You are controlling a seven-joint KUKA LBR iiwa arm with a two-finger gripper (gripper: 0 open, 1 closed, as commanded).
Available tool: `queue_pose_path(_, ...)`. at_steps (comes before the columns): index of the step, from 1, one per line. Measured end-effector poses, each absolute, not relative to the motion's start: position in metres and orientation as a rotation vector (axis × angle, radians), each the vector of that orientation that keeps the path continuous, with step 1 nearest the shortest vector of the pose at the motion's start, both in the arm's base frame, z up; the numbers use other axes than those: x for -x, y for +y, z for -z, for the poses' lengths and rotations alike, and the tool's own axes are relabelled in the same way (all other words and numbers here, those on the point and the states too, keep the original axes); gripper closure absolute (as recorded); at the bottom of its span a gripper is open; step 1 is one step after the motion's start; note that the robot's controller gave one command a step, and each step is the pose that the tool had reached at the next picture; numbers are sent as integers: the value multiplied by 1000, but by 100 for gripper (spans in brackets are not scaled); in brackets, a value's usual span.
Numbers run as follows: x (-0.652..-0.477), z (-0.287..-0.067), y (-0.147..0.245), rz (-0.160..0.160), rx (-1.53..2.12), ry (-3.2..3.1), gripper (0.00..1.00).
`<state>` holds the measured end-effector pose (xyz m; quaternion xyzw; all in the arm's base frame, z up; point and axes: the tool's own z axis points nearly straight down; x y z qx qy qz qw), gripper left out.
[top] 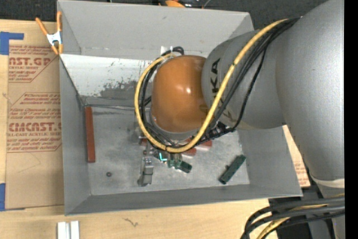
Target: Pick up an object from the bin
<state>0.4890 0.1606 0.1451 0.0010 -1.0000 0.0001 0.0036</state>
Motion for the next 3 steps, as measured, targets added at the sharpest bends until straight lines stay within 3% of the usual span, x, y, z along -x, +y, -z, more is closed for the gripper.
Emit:
queue_pose_path(1,-511,-185,50,-5,91,-3145,0)
queue_pose_path(2,-560,-66,54,1,46,-3136,0)
queue_pose_path(3,-563,-72,54,3,48,-3148,100)
